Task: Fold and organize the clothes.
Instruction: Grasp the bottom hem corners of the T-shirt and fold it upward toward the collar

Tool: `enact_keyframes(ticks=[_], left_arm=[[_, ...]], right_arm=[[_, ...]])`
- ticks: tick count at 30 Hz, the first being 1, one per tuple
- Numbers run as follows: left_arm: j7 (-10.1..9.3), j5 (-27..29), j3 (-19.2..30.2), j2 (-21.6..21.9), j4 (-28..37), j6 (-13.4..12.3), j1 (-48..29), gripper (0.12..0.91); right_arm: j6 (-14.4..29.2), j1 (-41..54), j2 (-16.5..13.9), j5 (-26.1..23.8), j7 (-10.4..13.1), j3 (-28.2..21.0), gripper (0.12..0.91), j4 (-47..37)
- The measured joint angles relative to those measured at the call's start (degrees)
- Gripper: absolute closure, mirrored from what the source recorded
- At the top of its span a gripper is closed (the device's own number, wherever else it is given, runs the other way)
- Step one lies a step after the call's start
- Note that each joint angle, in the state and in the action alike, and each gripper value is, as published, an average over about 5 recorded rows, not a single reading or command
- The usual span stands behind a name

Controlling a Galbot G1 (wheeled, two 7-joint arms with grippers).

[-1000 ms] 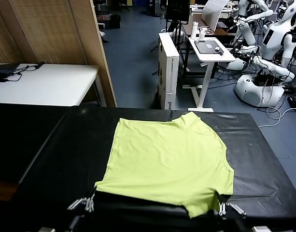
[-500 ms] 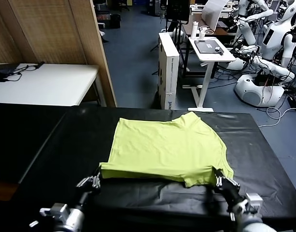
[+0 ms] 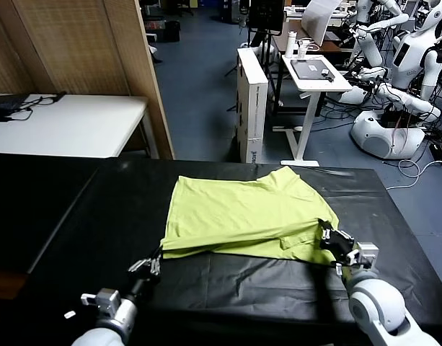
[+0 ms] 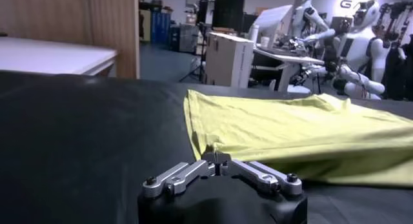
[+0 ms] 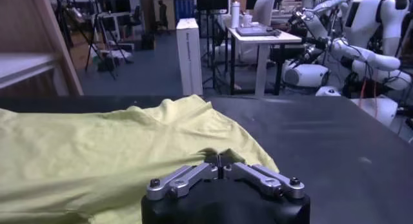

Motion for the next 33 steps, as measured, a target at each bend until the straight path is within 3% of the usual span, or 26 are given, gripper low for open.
enact_keyframes(ticks=[14, 23, 26, 31, 33], left_arm=[[-0.95, -3.4, 1.8, 4.0, 4.7, 0.8, -8.0, 0.885], [-0.96, -3.2, 3.5, 3.5, 6.9, 0.6, -11.3, 0.885], [-1.06, -3.1, 3.7, 3.6, 7.3, 0.5, -12.0, 0.885], [-2.18, -3.4, 3.7, 3.9, 7.7, 1.0, -12.6, 0.876], [-2.32, -3.5, 3.7, 3.9, 7.7, 1.2, -12.7, 0.82]], right_arm=[[0.5, 1.2, 1.8, -0.5, -0.2, 0.1, 0.885, -1.9], [-0.4, 0.6, 2.0, -0.2, -0.8, 0.5, 0.883, -1.6], [-0.8, 0.1, 1.8, -0.2, -2.0, 0.9, 0.815, -1.1], [-1.7, -0.8, 0.9, -1.1, -3.9, 1.8, 0.519, 0.3], [-2.2, -1.2, 0.3, -1.2, -4.2, 2.1, 0.386, 0.9]])
